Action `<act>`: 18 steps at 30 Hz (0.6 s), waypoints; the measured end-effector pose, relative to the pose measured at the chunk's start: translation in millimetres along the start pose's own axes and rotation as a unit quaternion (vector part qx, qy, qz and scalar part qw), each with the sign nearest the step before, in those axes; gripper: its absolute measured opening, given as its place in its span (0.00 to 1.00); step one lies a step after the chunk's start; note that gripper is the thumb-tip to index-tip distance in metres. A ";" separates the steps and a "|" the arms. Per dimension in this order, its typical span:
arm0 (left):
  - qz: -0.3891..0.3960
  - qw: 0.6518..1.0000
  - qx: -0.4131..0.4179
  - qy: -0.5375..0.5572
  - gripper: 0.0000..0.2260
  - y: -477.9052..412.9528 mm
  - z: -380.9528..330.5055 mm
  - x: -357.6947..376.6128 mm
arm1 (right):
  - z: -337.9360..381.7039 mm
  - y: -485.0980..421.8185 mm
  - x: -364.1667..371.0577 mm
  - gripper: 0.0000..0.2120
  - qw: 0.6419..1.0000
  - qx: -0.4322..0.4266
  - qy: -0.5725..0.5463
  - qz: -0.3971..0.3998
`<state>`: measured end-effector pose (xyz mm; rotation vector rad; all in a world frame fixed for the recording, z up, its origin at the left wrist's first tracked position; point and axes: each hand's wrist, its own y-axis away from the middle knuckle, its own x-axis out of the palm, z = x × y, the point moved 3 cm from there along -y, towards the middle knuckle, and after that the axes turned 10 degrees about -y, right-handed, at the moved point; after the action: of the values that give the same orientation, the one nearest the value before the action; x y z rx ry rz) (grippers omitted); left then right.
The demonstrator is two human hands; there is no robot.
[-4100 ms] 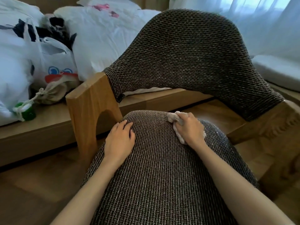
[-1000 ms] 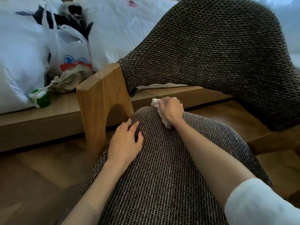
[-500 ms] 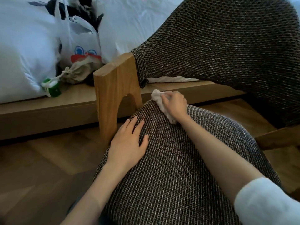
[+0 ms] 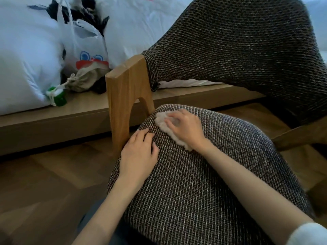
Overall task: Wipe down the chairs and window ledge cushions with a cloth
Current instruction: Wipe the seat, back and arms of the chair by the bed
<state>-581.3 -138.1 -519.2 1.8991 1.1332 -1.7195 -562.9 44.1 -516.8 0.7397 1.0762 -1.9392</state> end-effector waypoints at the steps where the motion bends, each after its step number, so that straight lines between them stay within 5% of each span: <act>1: 0.007 1.000 0.013 0.002 0.17 0.0 -0.4 0.9 | -13.5 -2.7 -8.0 0.13 0.999 0.029 0.021 -0.012; 6: 0.028 0.997 0.069 0.001 0.19 -2.3 -0.8 3.7 | -102.9 15.3 -66.6 0.15 0.967 0.217 0.121 -0.054; 10: 0.025 0.997 0.072 -0.002 0.19 -4.7 -3.2 4.4 | -102.5 19.8 -68.2 0.15 0.941 0.291 0.108 -0.132; 18: 0.048 0.997 0.064 -0.016 0.20 -4.8 -8.0 4.1 | -22.8 20.2 -10.9 0.11 0.969 0.215 -0.091 -0.081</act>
<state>-579.7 -128.1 -520.2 1.9583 0.9241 -1.8007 -537.6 61.1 -527.5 0.6980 0.6236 -2.3685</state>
